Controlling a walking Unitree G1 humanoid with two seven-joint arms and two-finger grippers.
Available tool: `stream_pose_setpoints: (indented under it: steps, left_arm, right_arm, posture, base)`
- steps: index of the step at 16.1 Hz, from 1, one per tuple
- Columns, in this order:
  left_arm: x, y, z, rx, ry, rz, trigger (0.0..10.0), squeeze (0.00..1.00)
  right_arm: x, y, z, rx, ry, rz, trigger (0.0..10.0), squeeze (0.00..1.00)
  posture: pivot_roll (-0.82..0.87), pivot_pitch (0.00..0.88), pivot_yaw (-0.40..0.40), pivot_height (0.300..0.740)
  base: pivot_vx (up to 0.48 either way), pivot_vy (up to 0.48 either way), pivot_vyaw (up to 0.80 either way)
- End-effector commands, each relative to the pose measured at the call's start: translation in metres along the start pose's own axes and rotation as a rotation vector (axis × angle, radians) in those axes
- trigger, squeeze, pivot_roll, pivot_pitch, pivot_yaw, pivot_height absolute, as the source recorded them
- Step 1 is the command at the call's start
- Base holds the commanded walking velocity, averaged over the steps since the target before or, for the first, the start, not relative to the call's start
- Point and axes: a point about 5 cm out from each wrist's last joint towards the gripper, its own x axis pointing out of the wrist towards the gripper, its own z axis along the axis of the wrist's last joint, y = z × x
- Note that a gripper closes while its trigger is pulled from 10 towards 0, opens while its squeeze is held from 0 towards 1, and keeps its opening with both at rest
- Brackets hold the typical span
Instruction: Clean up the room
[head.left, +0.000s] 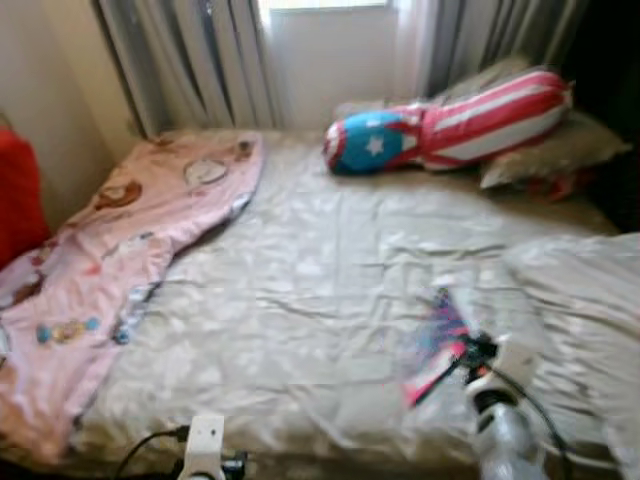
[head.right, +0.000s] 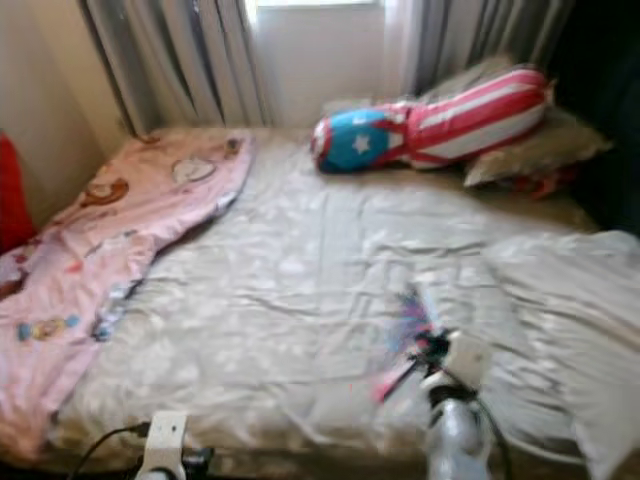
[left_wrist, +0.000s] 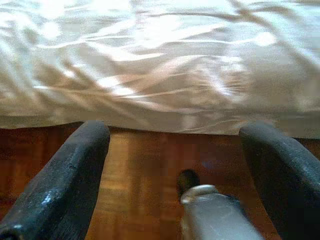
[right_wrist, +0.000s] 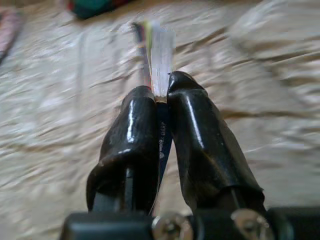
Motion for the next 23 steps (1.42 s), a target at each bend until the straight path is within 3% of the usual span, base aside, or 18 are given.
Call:
stream_pose_setpoints:
  steps: [1, 7, 10, 23]
  left_arm:
    - [-0.002, 0.009, -0.005, 0.016, 0.011, 0.020, 10.0, 0.00]
    - [-0.003, 0.014, -0.008, 0.016, 0.017, 0.025, 10.0, 0.00]
    - [-0.003, 0.016, -0.010, 0.030, 0.029, 0.026, 10.0, 0.00]
    - [-0.005, 0.015, -0.017, 0.026, 0.059, 0.016, 10.0, 0.00]
  right_arm:
    - [0.003, 0.014, 0.005, 0.015, -0.031, 0.043, 10.0, 0.00]
    - [0.002, 0.015, 0.003, 0.015, -0.023, 0.052, 10.0, 0.00]
    - [0.002, 0.015, 0.002, 0.014, -0.017, 0.055, 10.0, 0.00]
    - [0.001, 0.013, 0.000, 0.015, -0.010, 0.044, 10.0, 0.00]
  posture:
    - [-0.09, 0.000, 0.000, 0.740]
    - [-0.09, 0.000, -0.001, 0.740]
    - [-0.09, 0.000, -0.001, 0.740]
    - [-0.09, 0.000, -0.003, 0.740]
  base:
    - [0.000, 0.000, 0.00]
    - [0.000, -0.041, 0.00]
    - [0.000, -0.417, 0.00]
    - [0.000, 0.000, 0.00]
